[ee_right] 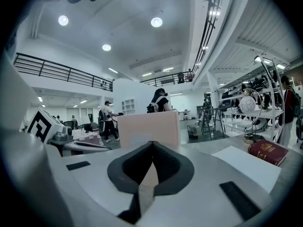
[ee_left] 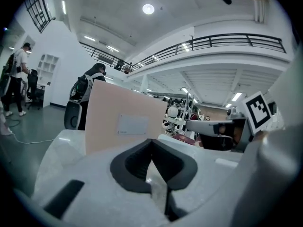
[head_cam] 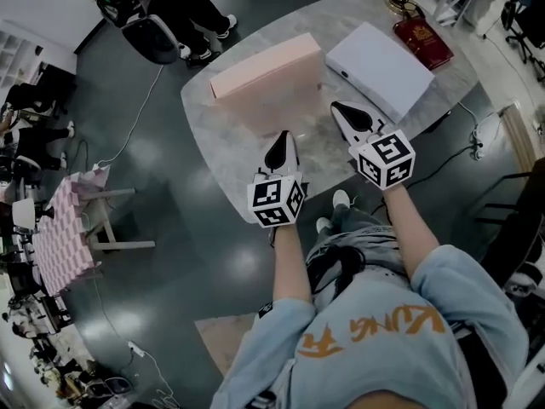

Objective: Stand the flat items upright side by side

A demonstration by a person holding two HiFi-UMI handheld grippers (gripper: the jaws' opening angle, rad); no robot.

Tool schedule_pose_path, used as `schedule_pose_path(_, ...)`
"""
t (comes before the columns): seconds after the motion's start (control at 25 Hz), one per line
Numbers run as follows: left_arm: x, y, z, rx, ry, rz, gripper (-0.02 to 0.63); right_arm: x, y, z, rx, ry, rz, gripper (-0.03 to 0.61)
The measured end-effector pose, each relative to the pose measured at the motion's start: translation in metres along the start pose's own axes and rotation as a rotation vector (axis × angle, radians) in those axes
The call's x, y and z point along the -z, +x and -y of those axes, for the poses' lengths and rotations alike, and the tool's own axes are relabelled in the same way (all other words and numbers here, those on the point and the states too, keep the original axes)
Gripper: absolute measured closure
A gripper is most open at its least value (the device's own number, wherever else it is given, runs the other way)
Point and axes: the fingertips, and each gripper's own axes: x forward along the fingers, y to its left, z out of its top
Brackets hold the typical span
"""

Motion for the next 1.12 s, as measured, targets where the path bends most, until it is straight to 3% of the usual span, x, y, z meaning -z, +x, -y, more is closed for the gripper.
schedule_pose_path(0.28,0.012,-0.010,0.021,0.040,-0.054,-0.011,0.606,0.001,-0.030,0.006,0.056,-0.007,-0.029,0.577)
schedule_pose_path(0.64,0.013,0.012,0.056,0.082,-0.061,-0.012,0.607,-0.004,-0.051,0.043,0.107,-0.014,-0.037,0.577)
schedule_pose_path(0.92,0.011,0.066,0.082,0.078,-0.056,-0.015,0.606,-0.006,-0.049,0.103,0.105,-0.015,-0.034,0.577)
schedule_pose_path(1.12,0.013,0.121,0.111,0.061,-0.060,-0.038,0.607,-0.019,-0.043,0.173,0.094,-0.006,-0.029,0.576)
